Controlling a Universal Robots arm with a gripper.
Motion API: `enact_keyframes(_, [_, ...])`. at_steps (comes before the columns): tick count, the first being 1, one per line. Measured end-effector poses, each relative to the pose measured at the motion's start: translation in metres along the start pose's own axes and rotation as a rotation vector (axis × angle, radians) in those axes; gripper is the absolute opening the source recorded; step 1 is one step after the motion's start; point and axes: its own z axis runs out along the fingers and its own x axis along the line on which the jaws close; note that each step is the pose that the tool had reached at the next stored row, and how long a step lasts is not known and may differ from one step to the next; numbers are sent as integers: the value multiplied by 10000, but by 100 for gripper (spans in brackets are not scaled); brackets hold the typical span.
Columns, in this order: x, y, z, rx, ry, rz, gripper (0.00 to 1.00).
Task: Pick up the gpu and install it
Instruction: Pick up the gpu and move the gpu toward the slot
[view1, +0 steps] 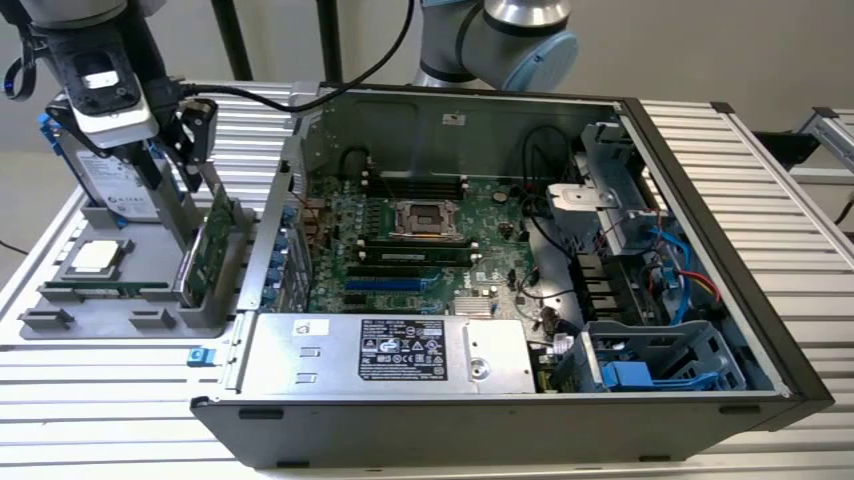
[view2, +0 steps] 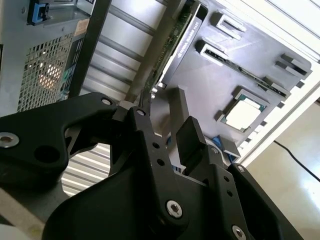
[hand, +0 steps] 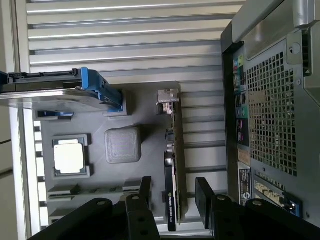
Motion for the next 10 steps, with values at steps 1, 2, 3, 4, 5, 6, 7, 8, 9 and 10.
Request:
enact_keyframes(1, [0, 0, 3, 0, 0, -1, 100])
enact_keyframes(2, [0, 0, 7, -1, -1, 0, 100])
enact_keyframes(3, [0, -1, 10, 0, 0, -1, 100])
enact_keyframes(4, [0, -1, 13, 0, 0, -1, 100])
enact_keyframes(5, [-1, -1, 16, 0, 0, 0, 100])
enact_keyframes(6, [-1, -1, 19, 0, 0, 0, 100])
enact_keyframes(7, [-1, -1, 22, 0, 0, 0, 100])
enact_keyframes(8, [-1, -1, 26, -1, 0, 0, 100])
enact_keyframes(9, [-1, -1, 30, -1, -1, -1, 100])
enact_keyframes(10, [-2, -2, 35, -1, -1, 0, 100])
